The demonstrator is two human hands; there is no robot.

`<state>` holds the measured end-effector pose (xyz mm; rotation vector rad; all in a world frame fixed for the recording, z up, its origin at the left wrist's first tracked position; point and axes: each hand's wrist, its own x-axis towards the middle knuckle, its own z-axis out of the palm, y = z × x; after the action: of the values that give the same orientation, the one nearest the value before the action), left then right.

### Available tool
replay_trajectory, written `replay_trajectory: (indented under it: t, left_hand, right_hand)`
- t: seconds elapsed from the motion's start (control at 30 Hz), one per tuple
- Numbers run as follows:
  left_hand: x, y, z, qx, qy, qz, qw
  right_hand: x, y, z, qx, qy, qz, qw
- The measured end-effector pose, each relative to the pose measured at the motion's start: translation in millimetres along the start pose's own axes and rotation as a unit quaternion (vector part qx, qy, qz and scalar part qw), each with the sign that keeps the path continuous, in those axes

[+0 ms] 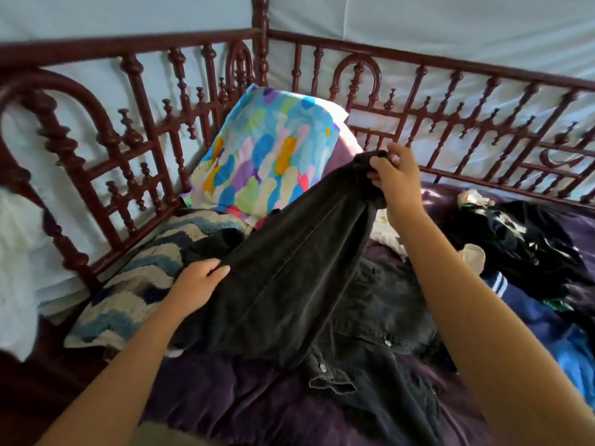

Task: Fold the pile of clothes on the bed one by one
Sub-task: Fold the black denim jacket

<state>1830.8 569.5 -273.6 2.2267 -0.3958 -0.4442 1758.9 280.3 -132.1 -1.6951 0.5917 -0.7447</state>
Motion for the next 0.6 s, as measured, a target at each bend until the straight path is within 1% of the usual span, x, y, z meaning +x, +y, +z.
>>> replay_trajectory:
  t: [0.07,0.1,0.13,0.2,0.23,0.3,0.37,0.4,0.47,0.5,0.57,0.6]
  left_hand:
    - [31.1,11.4,19.7,0.084,0.043,-0.012,0.995]
    - [40.9,7.3,30.5,0.138,0.034,-0.032,0.989]
    - [45.1,-2.0,40.8,0.202,0.009,-0.06,0.978]
    - [39.6,-35.1,57.7,0.3,-0.059,-0.12,0.945]
    - [32.9,-53.6,63.6,0.324,-0.089,-0.147,0.93]
    - [20.0,-88.2,70.0,0.344,-0.131,-0.183,0.911]
    - [8.6,-110.2,72.0,0.386,-0.134,-0.186,0.894]
    - [5.4,-116.5,72.7,0.412,-0.116,-0.177,0.886]
    - [7.2,-122.2,73.4,0.428,-0.073,-0.162,0.886]
    - [11.1,-121.4,73.0,0.416,-0.061,-0.166,0.892]
    - [23.3,-117.9,69.3,0.397,-0.051,-0.18,0.898]
    - [29.5,-118.0,65.8,0.391,-0.047,-0.186,0.9]
  right_hand:
    - [33.6,42.7,8.9,-0.087,-0.048,0.002,0.995]
    - [40.5,71.2,11.3,-0.14,-0.071,0.015,0.987]
    - [39.1,102.8,12.1,-0.184,-0.093,0.042,0.978]
    - [12.8,168.6,11.2,-0.219,-0.151,0.122,0.956]
    - [-7.6,199.3,10.4,-0.222,-0.187,0.167,0.942]
    - [-53.4,247.6,6.7,-0.246,-0.249,0.252,0.902]
    - [-93.4,279.4,2.9,-0.277,-0.282,0.3,0.868]
    - [-109.9,290.0,1.6,-0.288,-0.29,0.309,0.859]
    - [-134.8,301.2,2.4,-0.317,-0.306,0.312,0.842]
    - [-143.6,303.2,4.5,-0.352,-0.315,0.294,0.831]
    - [-156.0,302.0,10.6,-0.435,-0.33,0.2,0.814]
    - [-160.5,300.4,13.3,-0.452,-0.338,0.149,0.812]
